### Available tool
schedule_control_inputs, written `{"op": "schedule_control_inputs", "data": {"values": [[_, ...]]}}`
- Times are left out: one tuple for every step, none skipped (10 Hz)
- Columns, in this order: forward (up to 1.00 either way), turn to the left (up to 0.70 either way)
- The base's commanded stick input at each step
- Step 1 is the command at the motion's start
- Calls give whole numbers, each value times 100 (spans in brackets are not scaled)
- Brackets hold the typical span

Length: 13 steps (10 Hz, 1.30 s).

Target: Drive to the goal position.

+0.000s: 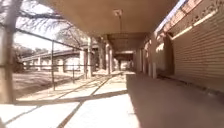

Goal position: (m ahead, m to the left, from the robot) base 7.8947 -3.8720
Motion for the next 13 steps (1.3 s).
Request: {"op": "schedule_control_inputs", "data": {"values": [[85, 0], [85, 0], [85, 0], [85, 0], [85, 0], [85, 0], [85, -10], [85, -21], [85, -10], [85, -5], [85, -1], [85, 0], [85, 0]]}}
